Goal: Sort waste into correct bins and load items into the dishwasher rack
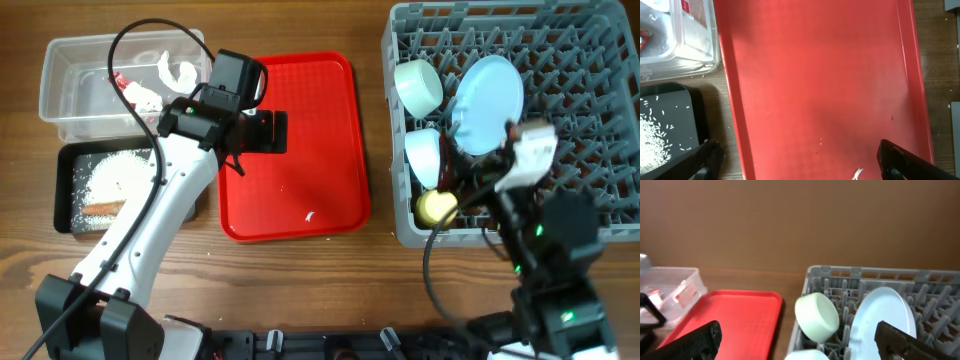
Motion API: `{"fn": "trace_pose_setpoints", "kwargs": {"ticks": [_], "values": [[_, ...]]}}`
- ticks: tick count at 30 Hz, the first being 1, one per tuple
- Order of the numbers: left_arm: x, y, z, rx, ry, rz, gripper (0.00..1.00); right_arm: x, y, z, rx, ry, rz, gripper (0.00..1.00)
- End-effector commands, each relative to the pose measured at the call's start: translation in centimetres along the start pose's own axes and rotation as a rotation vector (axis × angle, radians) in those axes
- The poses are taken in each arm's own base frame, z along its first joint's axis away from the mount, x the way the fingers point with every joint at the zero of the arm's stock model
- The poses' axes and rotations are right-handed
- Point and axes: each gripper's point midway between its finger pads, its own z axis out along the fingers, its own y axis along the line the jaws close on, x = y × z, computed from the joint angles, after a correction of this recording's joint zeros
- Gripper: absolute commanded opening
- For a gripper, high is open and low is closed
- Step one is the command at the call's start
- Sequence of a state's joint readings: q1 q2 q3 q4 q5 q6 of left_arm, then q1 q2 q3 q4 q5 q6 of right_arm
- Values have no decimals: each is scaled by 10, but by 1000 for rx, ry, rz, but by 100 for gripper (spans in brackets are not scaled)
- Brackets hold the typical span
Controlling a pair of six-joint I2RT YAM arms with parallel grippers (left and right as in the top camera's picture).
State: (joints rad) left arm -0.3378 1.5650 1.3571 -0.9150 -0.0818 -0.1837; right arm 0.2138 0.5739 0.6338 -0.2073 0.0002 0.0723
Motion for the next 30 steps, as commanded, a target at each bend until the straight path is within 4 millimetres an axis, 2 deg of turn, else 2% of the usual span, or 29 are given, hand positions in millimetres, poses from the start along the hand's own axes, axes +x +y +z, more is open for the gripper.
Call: {"fn": "trace_pose_setpoints", "kwargs": {"ticks": [1,5,9,12,18,21,26,30], "values": [[-5,0,-6,-6,-24,21,100,27,-5,-13,1,-70,-19,100],[-5,0,-6,-6,-24,21,100,36,-13,-22,33,-184,-17,100],[-5,0,-6,-5,-24,21,100,39,-15,-29,35,-305,-22,100],[-5,0,-6,-6,-24,21,100,50,-16,-30,32,-345,-18,100],[-5,0,-6,-5,-24,21,100,73,-15,-30,17,-360,-19,100],[-5,0,-6,-6,-24,21,100,85,-16,-27,20,-312,-20,100],[-5,0,-6,-5,-24,21,100,123,-14,-18,2,-152,23,100],[-5,0,-6,-6,-24,21,100,123,-7,-18,-45,-147,59,100]]}}
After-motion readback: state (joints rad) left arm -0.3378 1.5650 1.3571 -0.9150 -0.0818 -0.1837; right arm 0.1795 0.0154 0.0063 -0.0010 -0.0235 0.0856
